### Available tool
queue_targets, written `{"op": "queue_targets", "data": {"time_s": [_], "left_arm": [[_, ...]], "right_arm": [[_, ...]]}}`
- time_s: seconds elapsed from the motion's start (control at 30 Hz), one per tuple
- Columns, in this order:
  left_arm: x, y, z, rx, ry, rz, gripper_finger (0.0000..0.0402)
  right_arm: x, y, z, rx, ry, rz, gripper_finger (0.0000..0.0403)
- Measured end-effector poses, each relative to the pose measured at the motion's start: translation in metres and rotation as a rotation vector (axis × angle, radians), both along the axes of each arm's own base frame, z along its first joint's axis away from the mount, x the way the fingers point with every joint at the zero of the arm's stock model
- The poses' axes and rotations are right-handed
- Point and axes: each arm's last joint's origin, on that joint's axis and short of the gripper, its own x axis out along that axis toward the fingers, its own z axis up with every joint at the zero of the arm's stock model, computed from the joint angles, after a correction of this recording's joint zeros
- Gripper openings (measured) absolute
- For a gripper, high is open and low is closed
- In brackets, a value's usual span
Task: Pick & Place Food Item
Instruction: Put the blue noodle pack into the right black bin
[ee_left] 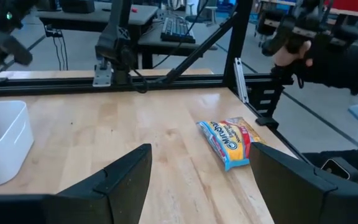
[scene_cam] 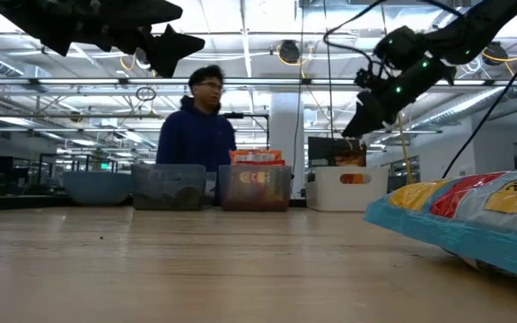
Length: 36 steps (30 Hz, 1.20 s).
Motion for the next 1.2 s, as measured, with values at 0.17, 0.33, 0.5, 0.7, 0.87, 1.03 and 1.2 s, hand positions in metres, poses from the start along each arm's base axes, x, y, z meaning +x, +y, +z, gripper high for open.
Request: {"op": "queue_targets", "data": {"time_s": [0.17,0.33,0.5,0.7,0.87,1.03,1.2], "left_arm": [[0.000,0.000,0.001,-0.004,-0.009,0.001,0.0280],[0.001,0.002,0.004,0.015,-0.037,0.067,0.0279],[-0.001,0.006,0.010,0.057,-0.081,0.183,0.0247],[-0.015,0.012,0.021,0.071,-0.150,0.199,0.0174],[-0.030,0.013,0.016,0.061,-0.186,0.174,0.0130],[-0.045,0.014,0.002,0.058,-0.264,0.209,0.0113],[-0.054,0.017,-0.012,0.014,-0.320,0.270,0.0111]], "right_arm": [[-0.008,0.009,0.019,-0.027,-0.083,-0.015,0.0204],[-0.012,0.020,0.033,-0.048,-0.149,-0.006,0.0192],[-0.013,0.034,0.046,-0.065,-0.219,0.022,0.0158],[-0.020,0.059,0.032,-0.111,-0.414,0.073,0.0090],[-0.032,0.085,-0.006,-0.140,-0.592,0.150,0.0046],[-0.041,0.106,-0.035,-0.153,-0.651,0.237,0.0034],[-0.040,0.116,-0.040,-0.138,-0.657,0.291,0.0045]]}}
